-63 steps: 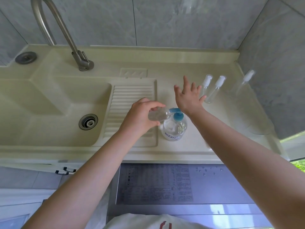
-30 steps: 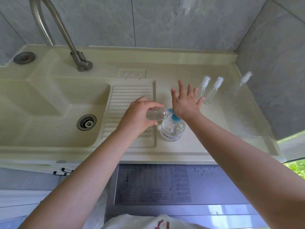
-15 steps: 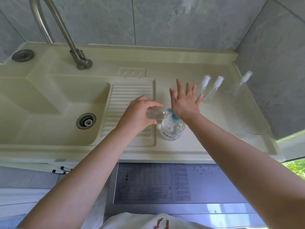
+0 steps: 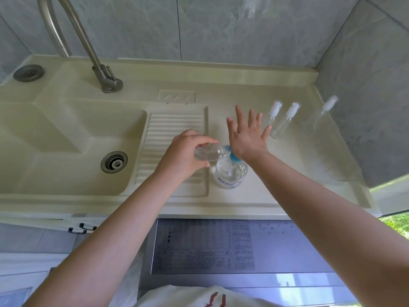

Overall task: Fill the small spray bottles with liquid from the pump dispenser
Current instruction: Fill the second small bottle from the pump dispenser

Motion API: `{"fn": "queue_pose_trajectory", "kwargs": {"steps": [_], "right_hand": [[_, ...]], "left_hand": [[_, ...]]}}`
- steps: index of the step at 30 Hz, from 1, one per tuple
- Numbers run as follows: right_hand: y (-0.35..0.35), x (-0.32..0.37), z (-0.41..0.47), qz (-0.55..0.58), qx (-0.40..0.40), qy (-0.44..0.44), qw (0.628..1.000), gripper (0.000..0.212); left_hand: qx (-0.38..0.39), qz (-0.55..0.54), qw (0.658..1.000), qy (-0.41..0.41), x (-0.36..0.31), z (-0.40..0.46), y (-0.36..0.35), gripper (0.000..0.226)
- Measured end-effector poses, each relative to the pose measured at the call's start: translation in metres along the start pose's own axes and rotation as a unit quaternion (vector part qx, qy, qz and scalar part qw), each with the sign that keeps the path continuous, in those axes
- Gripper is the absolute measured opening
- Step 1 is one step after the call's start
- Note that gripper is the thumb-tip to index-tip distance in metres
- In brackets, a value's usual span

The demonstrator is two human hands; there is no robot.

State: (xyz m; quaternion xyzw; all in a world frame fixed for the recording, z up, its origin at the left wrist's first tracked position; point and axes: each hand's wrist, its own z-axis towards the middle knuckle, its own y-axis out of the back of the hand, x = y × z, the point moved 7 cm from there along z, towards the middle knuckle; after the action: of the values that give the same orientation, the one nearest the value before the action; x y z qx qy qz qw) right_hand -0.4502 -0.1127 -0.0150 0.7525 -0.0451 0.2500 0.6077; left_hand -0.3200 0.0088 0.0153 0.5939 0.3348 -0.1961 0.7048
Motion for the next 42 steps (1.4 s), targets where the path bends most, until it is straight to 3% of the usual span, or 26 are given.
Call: {"fn": "queue_pose_trajectory", "kwargs": {"steps": [5, 23, 34, 42], "right_hand": [[0.009, 0.0, 0.001, 0.049, -0.009, -0.01, 0.999, 0.061], [0.013, 0.018, 0.005, 0.039, -0.003, 0.112, 0.993, 0.062], [0.012, 0.007, 0.005, 0.042, 0.012, 0.048, 0.998, 0.062], [0.018, 0.006, -0.001, -0.04, -0.05, 0.03, 0.997, 0.059]], "left_hand": [[-0.001, 0.003, 1.0, -0.001, 0.0, -0.001, 0.002, 0.065], [0.027, 0.006, 1.0, 0.004, -0.004, -0.004, 0.008, 0.065], [0.028, 0.001, 1.0, 0.007, -0.005, -0.005, 0.005, 0.065], [0.015, 0.002, 1.0, 0.002, -0.005, -0.005, 0.003, 0.065]]}}
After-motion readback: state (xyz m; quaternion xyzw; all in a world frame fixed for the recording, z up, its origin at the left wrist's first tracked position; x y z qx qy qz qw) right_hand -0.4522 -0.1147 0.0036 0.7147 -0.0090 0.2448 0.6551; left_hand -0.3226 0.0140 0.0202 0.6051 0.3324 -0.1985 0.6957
